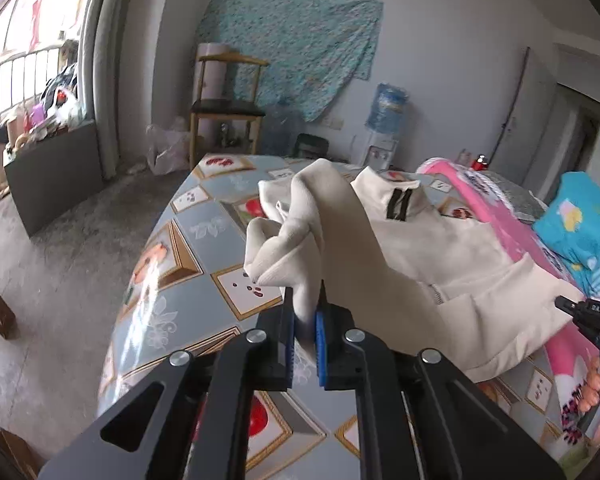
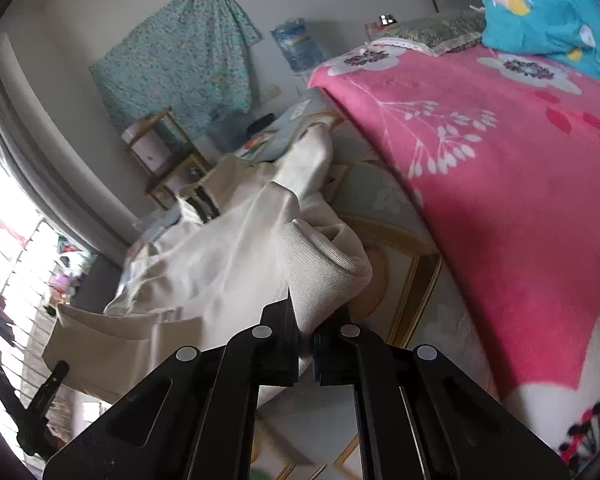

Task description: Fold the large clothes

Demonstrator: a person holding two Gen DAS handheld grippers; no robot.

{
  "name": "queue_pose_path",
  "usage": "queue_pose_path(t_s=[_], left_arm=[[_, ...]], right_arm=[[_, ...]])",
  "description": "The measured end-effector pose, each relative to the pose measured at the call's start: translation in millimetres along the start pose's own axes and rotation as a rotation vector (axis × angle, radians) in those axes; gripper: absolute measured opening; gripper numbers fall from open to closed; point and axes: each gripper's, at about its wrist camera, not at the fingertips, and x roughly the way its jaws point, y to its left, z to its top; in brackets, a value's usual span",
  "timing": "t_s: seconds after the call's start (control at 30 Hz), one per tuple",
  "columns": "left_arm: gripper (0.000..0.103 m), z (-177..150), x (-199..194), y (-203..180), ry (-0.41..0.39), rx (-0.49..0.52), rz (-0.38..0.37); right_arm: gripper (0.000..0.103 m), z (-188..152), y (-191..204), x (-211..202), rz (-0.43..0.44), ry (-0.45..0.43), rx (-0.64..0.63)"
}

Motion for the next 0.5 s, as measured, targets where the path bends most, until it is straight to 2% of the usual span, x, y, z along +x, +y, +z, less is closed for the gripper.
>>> queue_pose_path(t_s=[0.17, 0.27, 0.33, 0.4, 0.43, 0.47, 0.5], left_arm=[[0.008, -9.1, -32.5, 18.5, 0.056, -0.029, -0.034], [0.008, -28.6, -40.8, 37.6, 0.145, -0.072, -0.020], [0.010, -46.4, -27.8, 54.3, 0.232, -0.119, -0.009], [0.014, -61.7, -10.4, 65.8, 0.312, -0.148, 0.009], [0.020, -71.2, -0.6, 73.6, 0.349, -0.167, 0.016], [0.027, -75.5, 4.3, 77.8, 0.372, -0.184, 0.025], [0.031, -79.2, 7.0, 83.5, 0.396, -0.216, 0.025]], right_arm=[[0.005, -25.1, -8.7, -29.3, 0.031, 0.052, 0.058], [0.005, -43.6, -20.2, -32.4, 0.019, 0.098, 0.076], [0.007, -53.2, -28.8, -22.5, -0.002, 0.137, 0.073], [0.019, -58.9, -33.0, -7.7, -0.067, 0.184, 0.036], [0.024, -60.9, -34.0, -2.4, -0.100, 0.203, 0.015], [0.039, -62.7, -34.5, 3.6, -0.153, 0.230, -0.019], [0.043, -62.1, -33.3, 3.3, -0.165, 0.235, -0.040]])
